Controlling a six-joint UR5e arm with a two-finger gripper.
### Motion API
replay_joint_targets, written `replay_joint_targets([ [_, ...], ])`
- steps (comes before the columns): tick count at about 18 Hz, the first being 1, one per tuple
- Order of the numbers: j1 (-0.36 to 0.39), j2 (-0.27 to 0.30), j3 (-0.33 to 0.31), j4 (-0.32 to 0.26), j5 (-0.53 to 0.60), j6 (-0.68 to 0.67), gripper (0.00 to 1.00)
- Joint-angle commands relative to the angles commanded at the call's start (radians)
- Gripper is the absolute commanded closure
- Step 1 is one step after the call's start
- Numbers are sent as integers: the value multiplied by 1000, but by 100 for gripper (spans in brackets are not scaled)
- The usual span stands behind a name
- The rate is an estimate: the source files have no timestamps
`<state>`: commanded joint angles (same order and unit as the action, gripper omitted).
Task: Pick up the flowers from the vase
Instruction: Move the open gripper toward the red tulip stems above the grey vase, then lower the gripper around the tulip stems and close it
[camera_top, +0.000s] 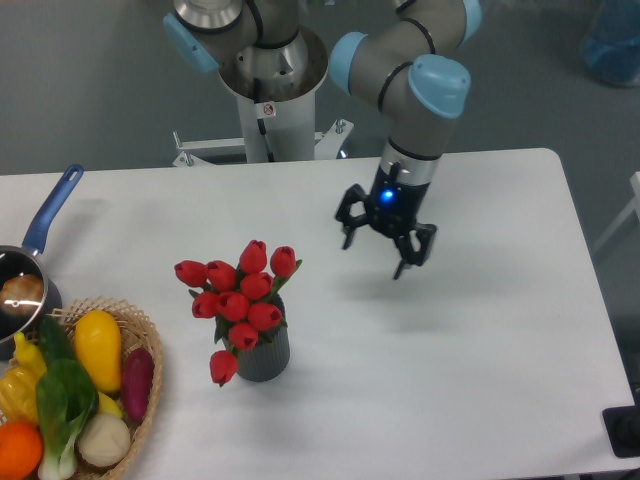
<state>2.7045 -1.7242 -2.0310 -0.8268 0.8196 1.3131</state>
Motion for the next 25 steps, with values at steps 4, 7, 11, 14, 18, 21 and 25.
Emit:
replay_joint_targets([
  [4,-3,2,14,1,-187,0,0],
  [7,-8,0,15,3,-284,-2,0],
  [11,-50,-43,52,8,-332,-3,0],
  [14,-87,-74,84,11,-336,-2,0],
  [18,-95,-95,107,11,-336,0,0],
  [21,-95,-97,106,11,-350,0,18],
  [25,-92,-107,106,14,-372,3,81],
])
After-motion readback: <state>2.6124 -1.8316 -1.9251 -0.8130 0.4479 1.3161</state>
